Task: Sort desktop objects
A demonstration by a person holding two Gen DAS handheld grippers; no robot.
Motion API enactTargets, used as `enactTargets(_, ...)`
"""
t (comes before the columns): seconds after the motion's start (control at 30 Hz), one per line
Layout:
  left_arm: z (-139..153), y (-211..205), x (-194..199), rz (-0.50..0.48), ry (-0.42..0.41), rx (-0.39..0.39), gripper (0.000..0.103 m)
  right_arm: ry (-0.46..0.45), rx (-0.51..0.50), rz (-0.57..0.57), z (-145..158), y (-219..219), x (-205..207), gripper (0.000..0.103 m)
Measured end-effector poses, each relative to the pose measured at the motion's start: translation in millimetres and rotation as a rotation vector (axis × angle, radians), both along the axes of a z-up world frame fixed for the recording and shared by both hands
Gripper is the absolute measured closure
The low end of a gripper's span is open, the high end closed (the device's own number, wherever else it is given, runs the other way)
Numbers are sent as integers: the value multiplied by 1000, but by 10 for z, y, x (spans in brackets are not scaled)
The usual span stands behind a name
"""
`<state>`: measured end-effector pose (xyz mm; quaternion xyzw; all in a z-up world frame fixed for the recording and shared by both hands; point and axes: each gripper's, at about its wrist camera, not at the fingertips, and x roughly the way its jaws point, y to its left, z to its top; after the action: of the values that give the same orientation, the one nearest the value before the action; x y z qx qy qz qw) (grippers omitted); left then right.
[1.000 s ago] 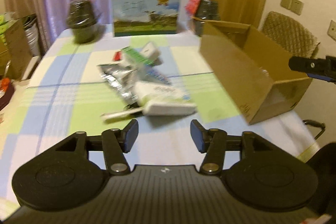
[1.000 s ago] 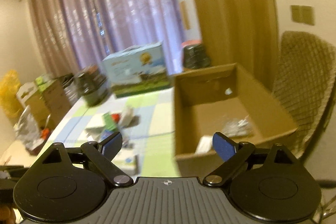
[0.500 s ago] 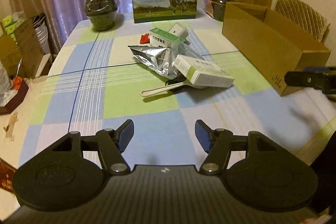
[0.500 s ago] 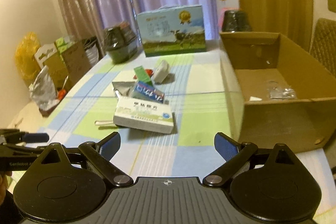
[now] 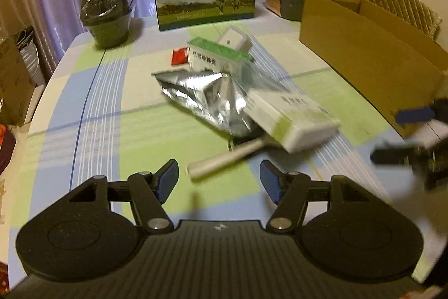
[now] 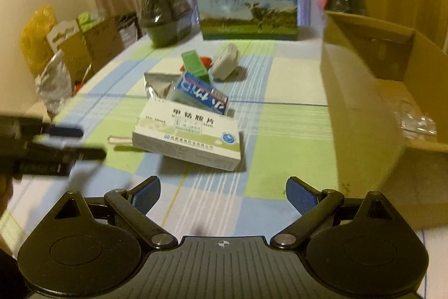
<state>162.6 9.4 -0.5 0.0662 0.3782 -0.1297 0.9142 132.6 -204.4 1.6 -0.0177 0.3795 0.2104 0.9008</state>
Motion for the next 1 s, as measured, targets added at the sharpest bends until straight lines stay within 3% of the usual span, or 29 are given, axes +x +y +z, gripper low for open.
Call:
enactTargets(0.27, -107, 2, 478, -6, 30, -84, 44, 38, 1, 15, -141, 82, 215, 9)
enactTargets(0.5, -92, -213, 275, -207, 56, -111, 43, 58, -23, -14, -170, 29, 254, 9)
enactTargets(0.67, -114, -246, 356, -171, 28, -77, 42, 86, -32, -23, -191, 4, 211, 9)
enactTargets(0.83, -47, -294, 455, -214, 9, -171, 41, 75, -56, -9, -212, 29, 181, 9)
enactTargets(1.0, -63, -436, 528, -334, -2, -199, 25, 70, -73, 5, -231, 35, 163, 9)
